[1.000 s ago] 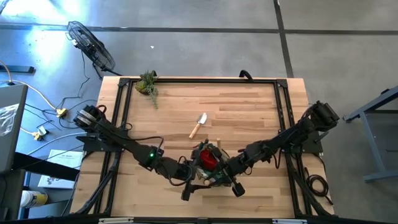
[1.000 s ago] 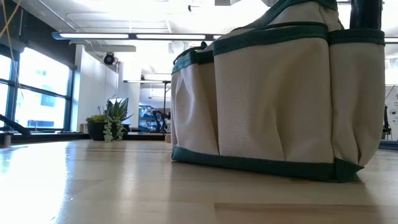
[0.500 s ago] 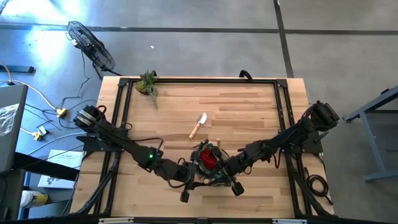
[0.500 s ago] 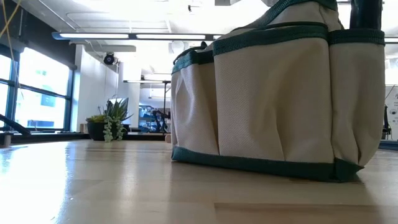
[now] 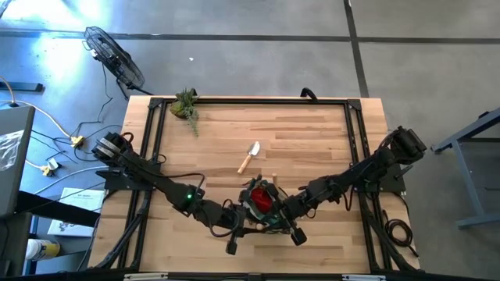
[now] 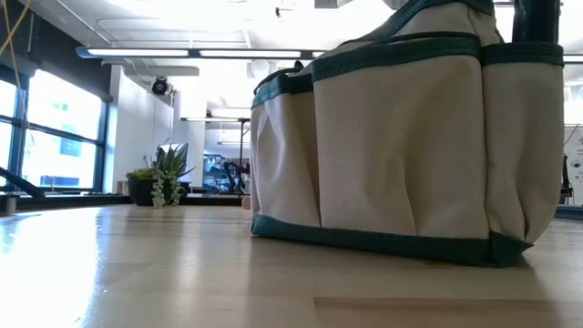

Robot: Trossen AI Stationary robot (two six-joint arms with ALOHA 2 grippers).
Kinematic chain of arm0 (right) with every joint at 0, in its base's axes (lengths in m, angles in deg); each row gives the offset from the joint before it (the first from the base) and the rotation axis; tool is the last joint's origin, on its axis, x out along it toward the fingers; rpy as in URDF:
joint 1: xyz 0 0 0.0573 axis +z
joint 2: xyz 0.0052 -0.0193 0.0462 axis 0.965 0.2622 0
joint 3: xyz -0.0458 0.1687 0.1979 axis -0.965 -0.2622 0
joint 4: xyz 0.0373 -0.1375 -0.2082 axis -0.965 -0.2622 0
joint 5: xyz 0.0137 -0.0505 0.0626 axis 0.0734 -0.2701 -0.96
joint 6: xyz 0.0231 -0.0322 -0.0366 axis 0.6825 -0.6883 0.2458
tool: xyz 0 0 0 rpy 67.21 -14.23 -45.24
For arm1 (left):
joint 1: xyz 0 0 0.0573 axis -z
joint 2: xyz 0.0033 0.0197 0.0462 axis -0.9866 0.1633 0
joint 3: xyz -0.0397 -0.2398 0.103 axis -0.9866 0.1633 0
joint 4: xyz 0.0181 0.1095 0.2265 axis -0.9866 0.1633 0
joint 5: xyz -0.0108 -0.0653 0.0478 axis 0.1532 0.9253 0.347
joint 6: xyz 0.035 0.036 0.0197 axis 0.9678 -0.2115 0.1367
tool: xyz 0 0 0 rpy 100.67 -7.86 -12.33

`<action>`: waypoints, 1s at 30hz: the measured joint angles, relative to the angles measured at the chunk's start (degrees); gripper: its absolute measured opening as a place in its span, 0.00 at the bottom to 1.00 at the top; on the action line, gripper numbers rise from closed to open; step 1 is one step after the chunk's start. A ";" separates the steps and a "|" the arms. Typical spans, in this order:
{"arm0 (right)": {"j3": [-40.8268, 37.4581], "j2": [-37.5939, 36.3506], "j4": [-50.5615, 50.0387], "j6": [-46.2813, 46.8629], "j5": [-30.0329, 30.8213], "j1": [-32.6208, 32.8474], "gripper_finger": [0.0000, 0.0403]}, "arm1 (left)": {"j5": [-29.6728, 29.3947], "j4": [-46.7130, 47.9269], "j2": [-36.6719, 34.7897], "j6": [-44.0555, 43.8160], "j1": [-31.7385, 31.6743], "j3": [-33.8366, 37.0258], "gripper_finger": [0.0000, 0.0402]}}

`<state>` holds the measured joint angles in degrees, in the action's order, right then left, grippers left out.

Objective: Pick & Place Garden tools in Gardening bag
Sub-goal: Put the right trowel into the light brown gardening bag

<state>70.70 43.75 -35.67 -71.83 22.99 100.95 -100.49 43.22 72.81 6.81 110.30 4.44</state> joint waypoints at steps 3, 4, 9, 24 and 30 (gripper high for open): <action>0.00 0.00 -0.02 0.23 0.58 0.04 0.16 | -0.12 0.01 0.02 -0.04 0.00 0.00 0.16; 0.00 0.00 -0.02 0.57 0.58 0.04 0.17 | -0.16 0.00 0.02 -0.06 0.00 0.00 0.16; 0.00 0.00 -0.05 1.42 0.74 0.04 0.18 | -0.19 0.00 0.02 -0.16 -0.03 0.00 0.16; 0.02 -0.02 -2.87 6.94 2.62 0.11 0.29 | -0.46 0.84 0.02 -0.44 -0.18 0.05 0.15; 0.02 -0.17 -3.12 4.93 3.13 0.55 0.45 | -0.33 1.14 0.02 -0.42 -0.16 0.05 0.15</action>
<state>70.72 43.58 -38.79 -66.91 26.13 101.51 -100.82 44.36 72.83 6.39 110.14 4.49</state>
